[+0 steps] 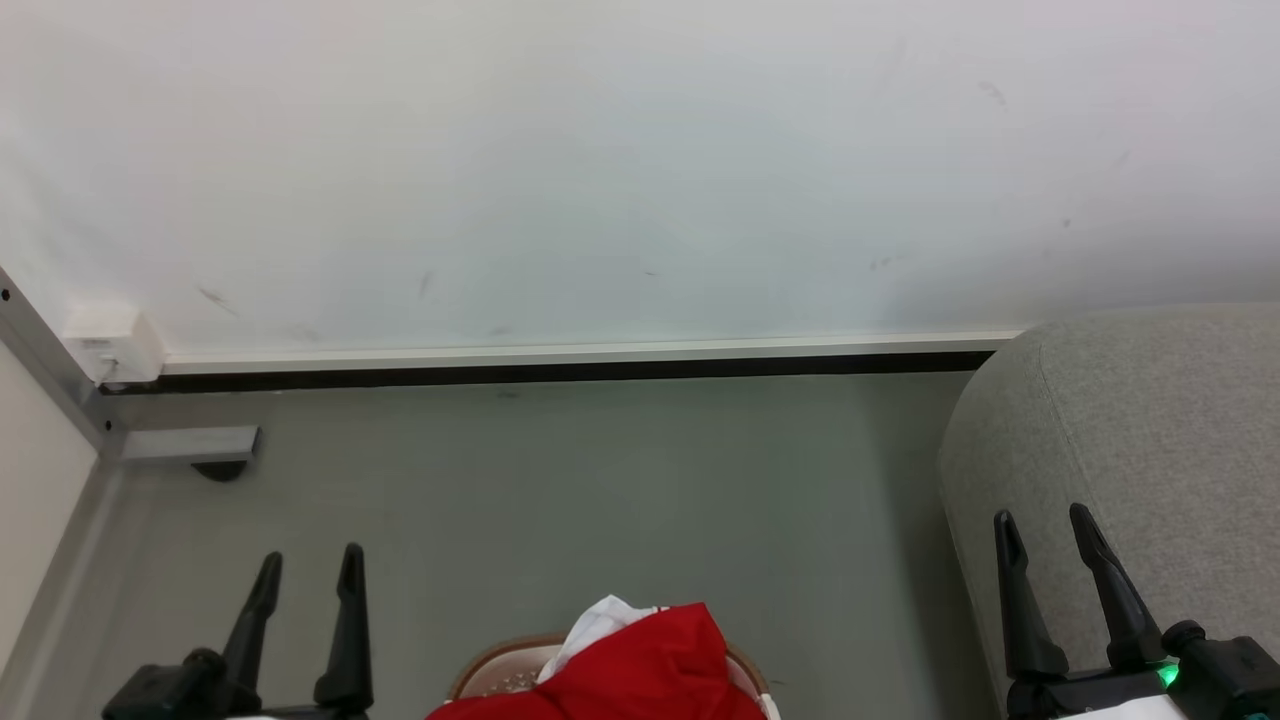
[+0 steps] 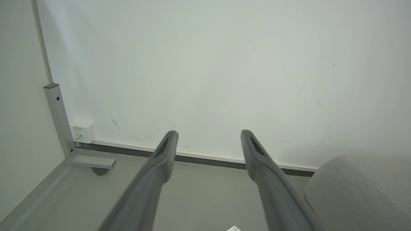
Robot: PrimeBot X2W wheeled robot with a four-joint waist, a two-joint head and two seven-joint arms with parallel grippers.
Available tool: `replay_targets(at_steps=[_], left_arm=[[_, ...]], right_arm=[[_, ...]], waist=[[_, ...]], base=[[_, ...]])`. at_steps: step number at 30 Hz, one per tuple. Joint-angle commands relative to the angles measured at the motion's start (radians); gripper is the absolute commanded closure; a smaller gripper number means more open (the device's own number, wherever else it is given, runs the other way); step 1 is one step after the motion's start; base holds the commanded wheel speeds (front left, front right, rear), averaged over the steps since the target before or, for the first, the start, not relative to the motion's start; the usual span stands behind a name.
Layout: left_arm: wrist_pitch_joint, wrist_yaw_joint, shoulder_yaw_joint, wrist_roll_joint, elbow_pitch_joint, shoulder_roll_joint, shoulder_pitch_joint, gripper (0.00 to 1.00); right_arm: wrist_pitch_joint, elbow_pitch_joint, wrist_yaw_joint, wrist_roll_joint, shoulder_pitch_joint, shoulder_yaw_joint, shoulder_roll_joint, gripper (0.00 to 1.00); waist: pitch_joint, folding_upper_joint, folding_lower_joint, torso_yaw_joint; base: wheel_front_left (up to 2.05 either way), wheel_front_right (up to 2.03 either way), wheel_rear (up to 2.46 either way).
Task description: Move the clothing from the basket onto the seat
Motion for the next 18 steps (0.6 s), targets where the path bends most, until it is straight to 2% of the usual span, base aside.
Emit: replay_targets(at_steps=[1,18], left_arm=[[0.000,0.000,0.006,0.022,-0.010,-0.006,0.020,0.00],[-0.001,-0.058,0.045,0.062,0.022,-0.063,0.023,0.00]], right_arm=[[0.001,-0.004,-0.002,0.010,0.012,-0.001,-0.002,0.00],[0.001,0.016,-0.002,-0.016,-0.015,0.012,-0.002,0.00]], waist=[[0.001,-0.0001,0.0002,-0.002],[0.016,-0.0001,0.0002,-0.021]], base=[[0.00,0.00,0.00],[0.00,0.00,0.00]])
